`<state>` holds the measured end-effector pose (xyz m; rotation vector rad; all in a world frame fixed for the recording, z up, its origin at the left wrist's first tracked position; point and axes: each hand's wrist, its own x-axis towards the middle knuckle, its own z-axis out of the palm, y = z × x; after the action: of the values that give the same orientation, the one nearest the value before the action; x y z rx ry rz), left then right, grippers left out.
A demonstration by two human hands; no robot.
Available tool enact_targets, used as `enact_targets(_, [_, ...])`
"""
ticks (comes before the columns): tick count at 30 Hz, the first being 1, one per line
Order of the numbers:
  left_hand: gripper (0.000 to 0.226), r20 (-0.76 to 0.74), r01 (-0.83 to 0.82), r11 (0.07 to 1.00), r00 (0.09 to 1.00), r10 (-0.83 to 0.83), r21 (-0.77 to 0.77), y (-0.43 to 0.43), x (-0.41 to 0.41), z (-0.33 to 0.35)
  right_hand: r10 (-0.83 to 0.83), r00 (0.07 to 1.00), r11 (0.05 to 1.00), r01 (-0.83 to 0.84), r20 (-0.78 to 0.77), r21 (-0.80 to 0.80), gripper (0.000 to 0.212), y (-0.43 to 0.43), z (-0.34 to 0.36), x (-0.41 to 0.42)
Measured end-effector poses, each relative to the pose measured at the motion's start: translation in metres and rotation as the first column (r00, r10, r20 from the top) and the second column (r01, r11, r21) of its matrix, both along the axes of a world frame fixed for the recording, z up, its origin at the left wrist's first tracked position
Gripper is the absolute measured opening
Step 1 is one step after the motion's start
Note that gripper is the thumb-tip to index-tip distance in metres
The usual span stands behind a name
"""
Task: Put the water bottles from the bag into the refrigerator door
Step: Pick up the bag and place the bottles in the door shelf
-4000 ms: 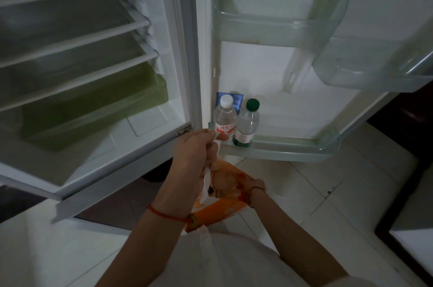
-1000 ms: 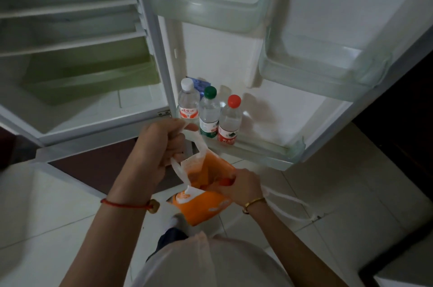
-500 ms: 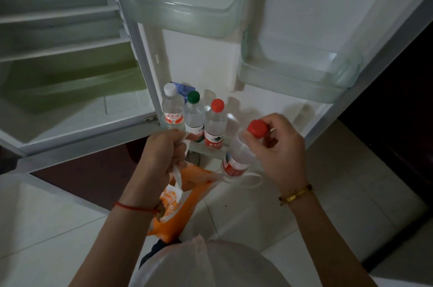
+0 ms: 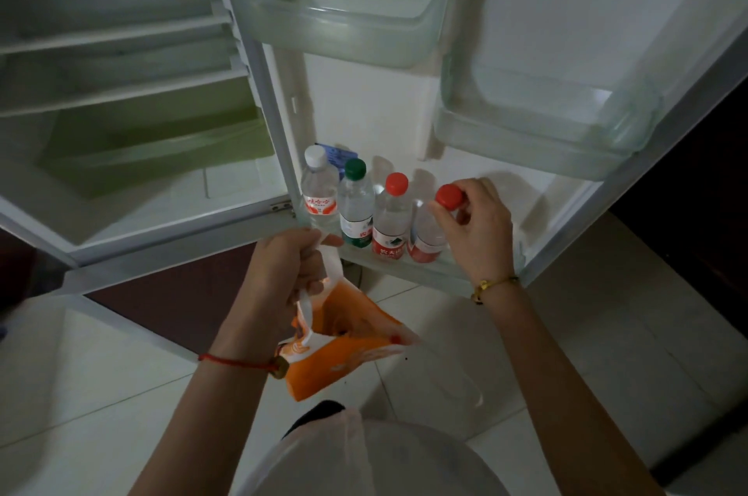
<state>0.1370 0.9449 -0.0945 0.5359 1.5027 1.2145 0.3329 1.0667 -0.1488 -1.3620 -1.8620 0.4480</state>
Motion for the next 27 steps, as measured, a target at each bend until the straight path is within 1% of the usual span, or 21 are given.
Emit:
enact_targets(8, [0.028, 0.019, 0.059, 0.998, 0.998, -0.059, 0.003, 0.007, 0.006, 0.006, -0.065, 0.998, 0.986, 0.068, 0.027, -0.151, 0.030, 0.015, -0.016, -0.017])
enact_targets(11, [0.028, 0.032, 0.080, 0.997, 0.996, -0.081, 0.007, 0.008, 0.007, 0.007, -0.101, 0.995, 0.981, 0.099, -0.002, -0.167, 0.033, 0.017, -0.020, -0.021])
enact_targets(14, [0.028, 0.057, 0.100, 0.995, 0.993, -0.100, 0.005, 0.009, 0.008, 0.008, -0.157, 0.983, 0.973, 0.138, -0.095, -0.184, 0.046, 0.011, -0.023, -0.020])
enact_targets(15, [0.027, 0.065, 0.104, 0.995, 0.992, -0.104, 0.003, 0.010, 0.009, 0.008, -0.184, 0.975, 0.974, 0.163, -0.124, -0.159, 0.041, 0.005, -0.024, -0.019])
enact_targets(16, [0.027, 0.071, 0.109, 0.994, 0.992, -0.109, 0.003, 0.011, 0.010, 0.009, -0.201, 0.972, 0.973, 0.183, -0.126, -0.137, 0.031, -0.004, -0.028, -0.016])
enact_targets(17, [0.027, 0.075, 0.114, 0.993, 0.991, -0.114, 0.004, 0.012, 0.011, 0.010, -0.205, 0.974, 0.972, 0.190, -0.100, -0.136, 0.026, -0.012, -0.035, -0.013])
enact_targets(18, [0.027, 0.080, 0.119, 0.993, 0.990, -0.119, 0.005, 0.012, 0.012, 0.010, -0.195, 0.980, 0.965, 0.183, -0.049, -0.189, 0.030, -0.020, -0.046, -0.010])
enact_targets(19, [0.027, 0.081, 0.123, 0.992, 0.989, -0.123, 0.006, 0.013, 0.013, 0.011, -0.162, 0.986, 0.942, 0.162, 0.027, -0.294, 0.033, -0.029, -0.058, -0.007])
enact_targets(20, [0.027, 0.080, 0.128, 0.992, 0.988, -0.129, 0.007, 0.013, 0.014, 0.011, -0.096, 0.986, 0.884, 0.147, 0.135, -0.443, 0.035, -0.037, -0.071, -0.005])
enact_targets(21, [0.027, 0.075, 0.138, 0.990, 0.988, -0.138, 0.009, 0.013, 0.015, 0.012, 0.003, 0.973, 0.802, 0.136, 0.231, -0.581, 0.036, -0.044, -0.084, -0.003])
enact_targets(22, [0.026, 0.070, 0.149, 0.989, 0.986, -0.150, 0.013, 0.012, 0.015, 0.012, 0.098, 0.951, 0.708, 0.141, 0.294, -0.692, 0.038, -0.051, -0.098, -0.001])
enact_targets(24, [0.025, 0.071, 0.171, 0.985, 0.983, -0.172, 0.020, 0.012, 0.016, 0.013, 0.210, 0.931, 0.566, 0.134, 0.299, -0.813, 0.038, -0.063, -0.119, -0.002])
enact_targets(26, [0.027, 0.074, 0.183, 0.983, 0.980, -0.184, 0.021, 0.010, 0.015, 0.013, 0.260, 0.918, 0.491, 0.140, 0.298, -0.860, 0.039, -0.070, -0.130, -0.008])
enact_targets(27, [0.028, 0.073, 0.186, 0.982, 0.980, -0.187, 0.023, 0.010, 0.015, 0.013, 0.307, 0.897, 0.482, 0.142, 0.319, -0.864, 0.037, -0.072, -0.133, -0.012])
